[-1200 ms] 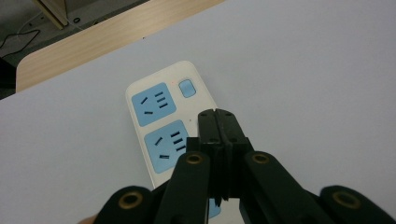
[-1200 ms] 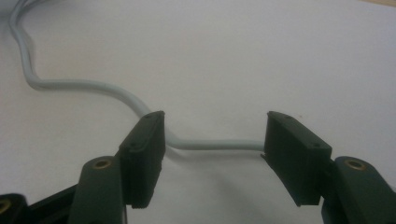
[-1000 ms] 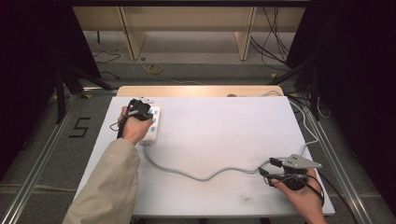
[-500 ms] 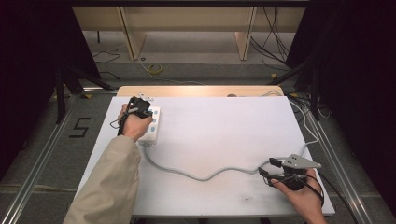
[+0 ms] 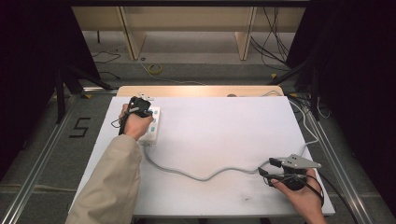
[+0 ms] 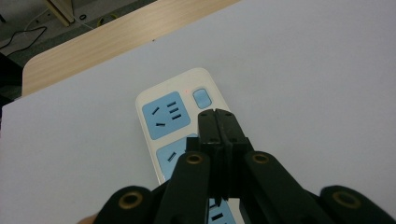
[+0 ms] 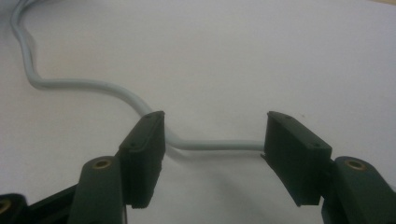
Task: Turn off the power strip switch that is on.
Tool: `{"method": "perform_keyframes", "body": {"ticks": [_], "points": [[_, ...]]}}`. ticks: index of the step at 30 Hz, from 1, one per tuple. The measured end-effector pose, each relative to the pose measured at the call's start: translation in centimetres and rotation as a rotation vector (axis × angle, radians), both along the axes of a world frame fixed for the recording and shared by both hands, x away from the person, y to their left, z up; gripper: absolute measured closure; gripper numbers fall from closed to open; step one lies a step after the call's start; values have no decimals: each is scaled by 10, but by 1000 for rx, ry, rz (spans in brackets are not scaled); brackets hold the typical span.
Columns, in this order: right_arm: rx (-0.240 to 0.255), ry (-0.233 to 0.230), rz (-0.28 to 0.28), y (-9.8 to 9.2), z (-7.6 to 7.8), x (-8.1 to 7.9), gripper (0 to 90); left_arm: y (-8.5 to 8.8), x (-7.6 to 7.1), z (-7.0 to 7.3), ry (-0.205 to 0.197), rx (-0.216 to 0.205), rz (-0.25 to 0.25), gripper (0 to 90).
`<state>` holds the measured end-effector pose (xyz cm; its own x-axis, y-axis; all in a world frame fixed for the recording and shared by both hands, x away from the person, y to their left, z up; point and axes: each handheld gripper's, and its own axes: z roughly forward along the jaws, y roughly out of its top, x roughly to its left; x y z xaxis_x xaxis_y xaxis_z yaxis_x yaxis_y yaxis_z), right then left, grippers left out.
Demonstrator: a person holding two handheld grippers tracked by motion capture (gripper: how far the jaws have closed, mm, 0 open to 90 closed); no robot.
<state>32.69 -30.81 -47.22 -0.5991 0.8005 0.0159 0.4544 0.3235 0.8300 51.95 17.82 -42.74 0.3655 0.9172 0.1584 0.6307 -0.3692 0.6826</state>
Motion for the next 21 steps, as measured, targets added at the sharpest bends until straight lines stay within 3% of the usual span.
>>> {"method": "perform_keyframes", "body": {"ticks": [21], "points": [[2,2,-2,-1,-1,1,393,-1,9,-3,2,14,-6,898]]}}
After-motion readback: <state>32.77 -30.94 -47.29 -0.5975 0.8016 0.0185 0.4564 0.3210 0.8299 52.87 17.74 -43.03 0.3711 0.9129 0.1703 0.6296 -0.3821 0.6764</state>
